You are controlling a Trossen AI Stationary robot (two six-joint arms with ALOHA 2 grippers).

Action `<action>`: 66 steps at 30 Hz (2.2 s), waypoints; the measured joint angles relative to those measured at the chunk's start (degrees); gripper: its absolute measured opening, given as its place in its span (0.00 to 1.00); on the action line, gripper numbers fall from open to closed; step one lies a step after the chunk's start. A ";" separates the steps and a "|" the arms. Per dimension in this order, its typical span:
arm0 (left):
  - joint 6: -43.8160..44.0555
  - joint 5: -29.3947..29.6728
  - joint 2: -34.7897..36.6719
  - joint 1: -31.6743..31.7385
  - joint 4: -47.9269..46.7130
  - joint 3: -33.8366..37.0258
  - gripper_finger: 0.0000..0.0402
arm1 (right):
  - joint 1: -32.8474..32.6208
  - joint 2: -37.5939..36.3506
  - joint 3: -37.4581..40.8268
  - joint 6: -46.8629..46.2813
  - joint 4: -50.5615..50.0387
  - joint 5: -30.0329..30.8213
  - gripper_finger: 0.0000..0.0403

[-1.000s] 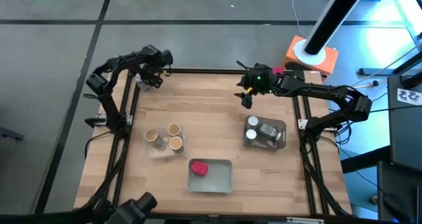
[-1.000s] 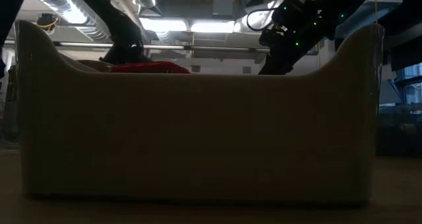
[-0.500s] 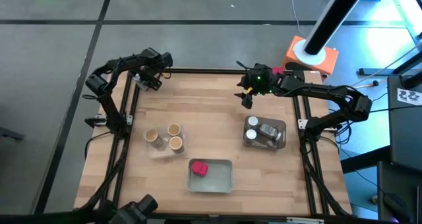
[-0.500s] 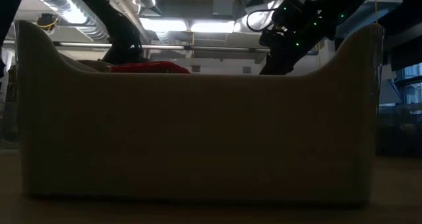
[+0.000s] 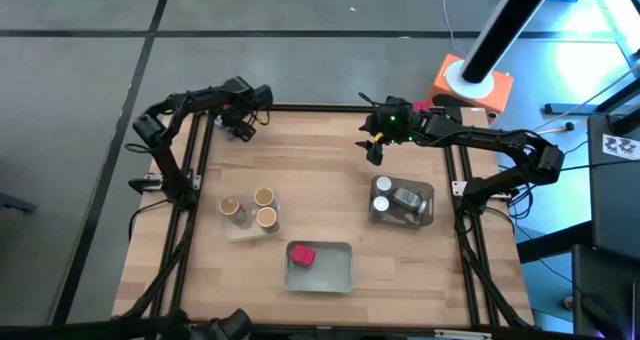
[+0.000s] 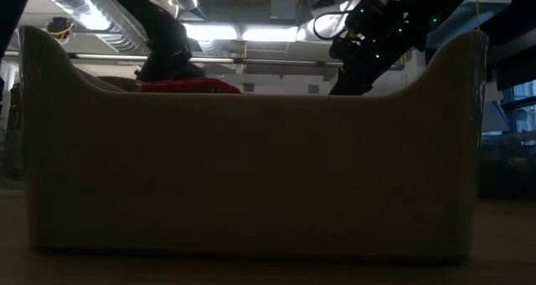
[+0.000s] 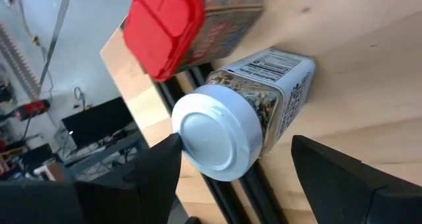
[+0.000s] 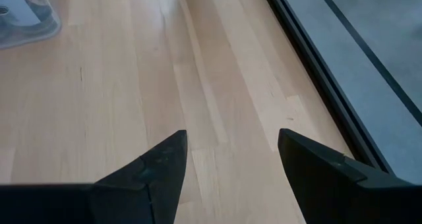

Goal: Sort spices by type
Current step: Put the white seasoning bottle into the black bin

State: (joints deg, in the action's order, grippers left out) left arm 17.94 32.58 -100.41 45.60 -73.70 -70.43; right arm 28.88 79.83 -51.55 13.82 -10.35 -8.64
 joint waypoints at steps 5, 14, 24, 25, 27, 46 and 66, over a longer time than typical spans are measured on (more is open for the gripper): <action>0.11 -1.13 -0.10 -2.43 -0.79 -1.81 0.66 | 0.00 0.00 0.00 0.00 0.00 0.00 0.59; -0.64 -0.49 3.50 -2.90 -2.89 -4.36 0.66 | 0.02 0.00 0.00 0.00 -0.04 0.00 0.59; -6.43 -10.54 5.47 2.95 5.95 -1.15 0.66 | 0.02 0.00 0.00 -0.02 -0.27 0.00 0.59; -6.45 -10.44 5.57 3.23 6.11 -0.86 0.66 | 0.02 0.00 0.00 -0.02 -0.36 0.00 0.59; -6.47 -9.82 5.58 3.68 6.16 -0.27 0.66 | 0.02 0.00 0.00 -0.01 -0.57 0.00 0.59; -7.94 -10.95 6.06 2.85 8.40 -0.07 0.66 | 0.02 0.00 0.00 -0.02 -0.29 0.00 0.59; -13.06 -14.24 8.27 -0.32 9.06 0.72 0.66 | 0.01 0.00 0.00 0.02 0.02 0.02 0.59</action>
State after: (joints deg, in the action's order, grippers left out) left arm 4.88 18.34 -92.14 45.28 -64.64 -69.71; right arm 28.89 79.83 -51.55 13.85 -10.32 -8.63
